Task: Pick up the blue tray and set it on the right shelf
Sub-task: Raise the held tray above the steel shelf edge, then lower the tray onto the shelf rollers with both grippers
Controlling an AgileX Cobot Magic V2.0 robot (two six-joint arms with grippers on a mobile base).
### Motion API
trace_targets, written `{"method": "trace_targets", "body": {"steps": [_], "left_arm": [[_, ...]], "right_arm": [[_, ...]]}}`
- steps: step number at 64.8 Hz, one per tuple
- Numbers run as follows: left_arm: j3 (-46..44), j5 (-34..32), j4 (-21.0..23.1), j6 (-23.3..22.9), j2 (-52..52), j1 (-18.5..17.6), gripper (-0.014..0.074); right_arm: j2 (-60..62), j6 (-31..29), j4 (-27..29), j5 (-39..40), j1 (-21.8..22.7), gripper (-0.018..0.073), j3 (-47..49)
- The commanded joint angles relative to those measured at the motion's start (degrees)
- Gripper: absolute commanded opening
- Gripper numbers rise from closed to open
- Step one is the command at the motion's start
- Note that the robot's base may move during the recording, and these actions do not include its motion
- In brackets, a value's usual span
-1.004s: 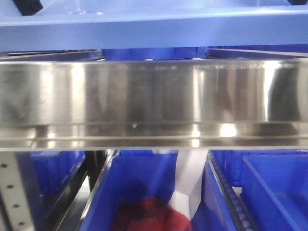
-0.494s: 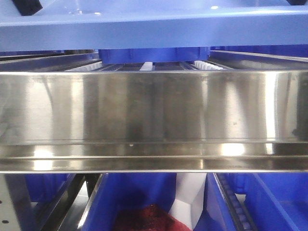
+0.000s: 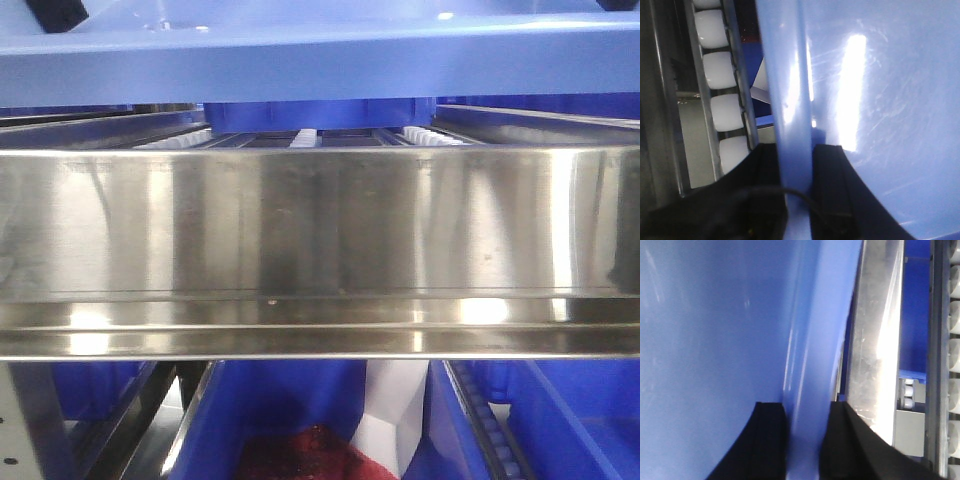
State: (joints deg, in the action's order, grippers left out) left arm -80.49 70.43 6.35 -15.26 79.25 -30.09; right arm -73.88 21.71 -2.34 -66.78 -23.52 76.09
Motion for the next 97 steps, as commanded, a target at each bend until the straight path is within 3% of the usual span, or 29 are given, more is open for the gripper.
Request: {"method": "trace_targets", "body": {"steps": [1,58,78,97], "left_arm": [[-1.4,6.3,0.4,1.8,-1.8,-0.5,-0.0048],[-1.8,5.0,0.3,2.0,-1.2,0.2,-0.0048],[-15.7,5.0,0.8,3.1,8.3,5.8,-0.0048],[-21.6,4.6,0.8,3.5,18.6,6.4,-0.0048]], "right_arm": [[1.9,-1.4,-1.3,3.3,0.0,0.0056,1.7],[1.9,-1.4,-0.7,4.9,0.0,0.0056,2.0],[-4.5,-3.9,0.0,4.7,0.2,0.0056,11.1],[-15.9,-3.9,0.0,3.8,3.1,0.0056,16.2]]}}
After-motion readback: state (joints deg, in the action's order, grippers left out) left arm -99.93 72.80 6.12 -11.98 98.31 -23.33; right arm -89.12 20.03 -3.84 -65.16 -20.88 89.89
